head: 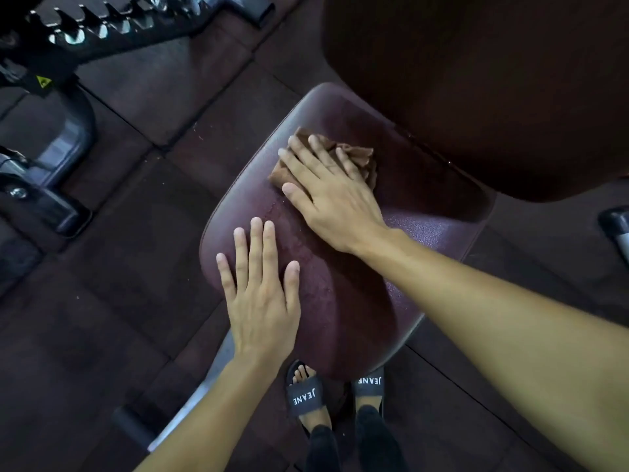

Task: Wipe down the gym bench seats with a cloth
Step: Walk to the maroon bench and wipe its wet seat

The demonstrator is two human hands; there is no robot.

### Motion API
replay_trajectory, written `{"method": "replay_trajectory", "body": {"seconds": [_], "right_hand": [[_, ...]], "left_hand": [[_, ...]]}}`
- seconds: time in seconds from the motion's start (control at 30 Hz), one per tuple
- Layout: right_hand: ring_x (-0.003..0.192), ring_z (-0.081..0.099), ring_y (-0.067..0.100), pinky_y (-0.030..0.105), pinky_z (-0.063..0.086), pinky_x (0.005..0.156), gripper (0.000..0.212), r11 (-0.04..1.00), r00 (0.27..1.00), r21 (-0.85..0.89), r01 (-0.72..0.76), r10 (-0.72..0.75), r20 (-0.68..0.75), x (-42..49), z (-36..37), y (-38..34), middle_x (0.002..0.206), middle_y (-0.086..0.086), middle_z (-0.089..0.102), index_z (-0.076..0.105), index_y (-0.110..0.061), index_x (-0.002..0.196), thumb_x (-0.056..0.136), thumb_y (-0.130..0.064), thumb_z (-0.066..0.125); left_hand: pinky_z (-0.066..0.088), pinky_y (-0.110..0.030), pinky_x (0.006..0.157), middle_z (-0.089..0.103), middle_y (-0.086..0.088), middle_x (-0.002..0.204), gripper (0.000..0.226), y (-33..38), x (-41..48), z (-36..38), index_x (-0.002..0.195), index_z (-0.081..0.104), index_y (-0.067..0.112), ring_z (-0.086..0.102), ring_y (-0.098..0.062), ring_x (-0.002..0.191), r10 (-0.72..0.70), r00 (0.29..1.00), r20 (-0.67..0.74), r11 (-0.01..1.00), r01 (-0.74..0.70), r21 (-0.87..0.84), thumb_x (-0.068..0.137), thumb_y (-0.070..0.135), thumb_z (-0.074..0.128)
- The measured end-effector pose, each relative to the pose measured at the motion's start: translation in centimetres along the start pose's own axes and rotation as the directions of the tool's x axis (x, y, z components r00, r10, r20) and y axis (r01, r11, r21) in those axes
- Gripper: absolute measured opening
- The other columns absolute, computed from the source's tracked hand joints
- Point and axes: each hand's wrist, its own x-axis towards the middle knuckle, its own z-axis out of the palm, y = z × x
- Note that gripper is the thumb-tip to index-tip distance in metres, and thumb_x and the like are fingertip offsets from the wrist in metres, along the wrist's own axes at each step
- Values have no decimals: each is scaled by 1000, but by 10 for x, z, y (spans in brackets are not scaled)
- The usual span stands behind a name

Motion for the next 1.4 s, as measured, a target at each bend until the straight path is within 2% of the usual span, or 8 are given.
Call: {"method": "replay_trajectory", "body": {"seconds": [0.1, 0.17, 0.4, 0.63, 0.83, 1.13, 1.27, 1.4], "right_hand": [[150, 19, 9, 30, 6, 123, 46, 904, 971, 420, -73, 161, -177, -15, -20, 5, 160, -4, 32, 40, -21, 150, 105, -28, 36], [148, 27, 9, 29, 10, 124, 42, 856, 904, 492, -157, 325, -277, -34, -25, 14, 155, -2, 41, 49, -18, 144, 104, -23, 36], [153, 10, 13, 31, -1, 122, 49, 950, 930, 130, -285, 306, -203, -76, -9, 47, 164, 0, 21, 32, -15, 153, 104, -24, 28], [152, 11, 10, 20, -6, 120, 48, 935, 923, 236, -266, 317, -216, -77, -9, 54, 163, -2, 23, 34, -16, 152, 104, -16, 33], [152, 12, 11, 18, -7, 118, 47, 919, 920, 286, -271, 335, -204, -76, -10, 52, 163, -1, 25, 37, -17, 151, 104, -17, 34], [151, 12, 8, 11, -5, 115, 44, 869, 928, 425, -254, 342, -145, -77, -19, 55, 162, -3, 27, 40, -18, 149, 105, -18, 34], [151, 11, 4, 7, -7, 113, 44, 849, 929, 457, -263, 351, -118, -79, -20, 56, 162, -5, 26, 40, -20, 149, 105, -18, 36], [151, 10, 3, 7, -7, 113, 43, 826, 933, 496, -266, 350, -83, -79, -25, 57, 162, -6, 25, 40, -20, 149, 106, -17, 36]], "left_hand": [[2, -48, 123, 10, 1, 164, 59, 24, 19, -15, 156, 14, 15, -1, -13, 151, -98, 992, -77, 978, 82, -192, 103, 39, 24], [0, -45, 123, 12, -1, 164, 58, 51, 47, -22, 155, 17, 14, 1, -15, 152, -112, 986, -124, 969, 80, -235, 103, 38, 26], [-3, -48, 122, 5, -7, 164, 68, 93, 132, 15, 155, 10, 10, 0, -22, 152, -7, 999, 49, 992, 1, 127, 102, 50, 20], [0, -48, 122, 4, -5, 165, 65, 45, 133, 1, 156, 4, 12, 2, -23, 152, -153, 987, 41, 977, 145, 153, 103, 47, 17], [14, -51, 121, 16, -12, 162, 65, 37, 31, 1, 154, 16, 5, 14, -28, 150, -218, 975, -44, 954, 222, 200, 103, 44, 24], [12, -46, 122, 14, -11, 163, 65, 66, 56, 14, 155, 17, 7, 10, -24, 151, 124, 990, 74, 968, -137, 210, 102, 45, 17], [2, -42, 123, 5, -6, 164, 65, 29, 69, 2, 156, 8, 11, 1, -20, 152, -155, 987, 42, 978, 147, 150, 102, 44, 20], [12, -49, 121, 11, -10, 163, 67, 41, 15, 5, 155, 14, 6, 10, -26, 151, -398, 916, -57, 906, 402, 133, 101, 44, 20]]}}
